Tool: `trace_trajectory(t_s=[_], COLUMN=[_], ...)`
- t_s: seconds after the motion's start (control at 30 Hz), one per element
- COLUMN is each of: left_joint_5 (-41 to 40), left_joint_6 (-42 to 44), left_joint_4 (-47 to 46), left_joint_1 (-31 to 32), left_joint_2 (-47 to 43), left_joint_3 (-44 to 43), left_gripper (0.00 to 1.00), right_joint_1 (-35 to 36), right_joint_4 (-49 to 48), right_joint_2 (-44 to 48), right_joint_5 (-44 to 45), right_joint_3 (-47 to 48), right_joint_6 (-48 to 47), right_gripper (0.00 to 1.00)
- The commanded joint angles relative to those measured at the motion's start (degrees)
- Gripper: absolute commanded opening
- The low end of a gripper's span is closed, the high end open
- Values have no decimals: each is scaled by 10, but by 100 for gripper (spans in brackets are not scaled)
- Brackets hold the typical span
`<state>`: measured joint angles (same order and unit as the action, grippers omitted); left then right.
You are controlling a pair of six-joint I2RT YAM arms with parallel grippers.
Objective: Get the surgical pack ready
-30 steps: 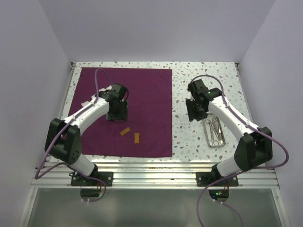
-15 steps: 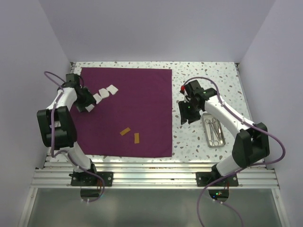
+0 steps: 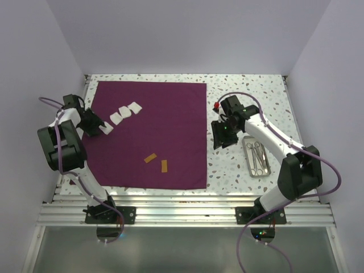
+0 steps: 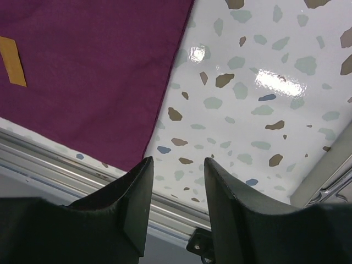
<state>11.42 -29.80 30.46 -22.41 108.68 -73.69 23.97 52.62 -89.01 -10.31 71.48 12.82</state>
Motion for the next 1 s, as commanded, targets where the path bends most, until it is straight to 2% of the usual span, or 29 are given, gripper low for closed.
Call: trace_trajectory(t_s=[0.0,0.33,0.4,0.53,0.6,0.77,0.97], left_joint_5=[28,50,55,51,49,43,82], left_joint_6=[-16,-32,-30,-29,-26,-23,-52], left_joint_4=[-48,-76,-77,-74,-69,-51,-58], left_joint_1=[-7,-13,-13,-16,-18,-17,-17], left_joint_2=[13,53,60,62,59,32,-22], left_joint_3=[-5,-15,-14,-15,-19,-31,-25], left_gripper=[51,43,40,23,19,1,0], right_joint_1=[0,0,1,1,1,1,1], right_joint_4=[-15,-14,-15,-18,-18,-21,-22], right_joint_2=[-8,-20,-23,-26,-27,-29,-31], right_joint_5=[-19,-14,-12,-11,-11,-14,-16], right_joint_3=[18,28,27,26,25,25,23], right_joint_6=[-10,-11,-10,-8,-7,-3,3], right_gripper=[46,46,46,46,46,46,46])
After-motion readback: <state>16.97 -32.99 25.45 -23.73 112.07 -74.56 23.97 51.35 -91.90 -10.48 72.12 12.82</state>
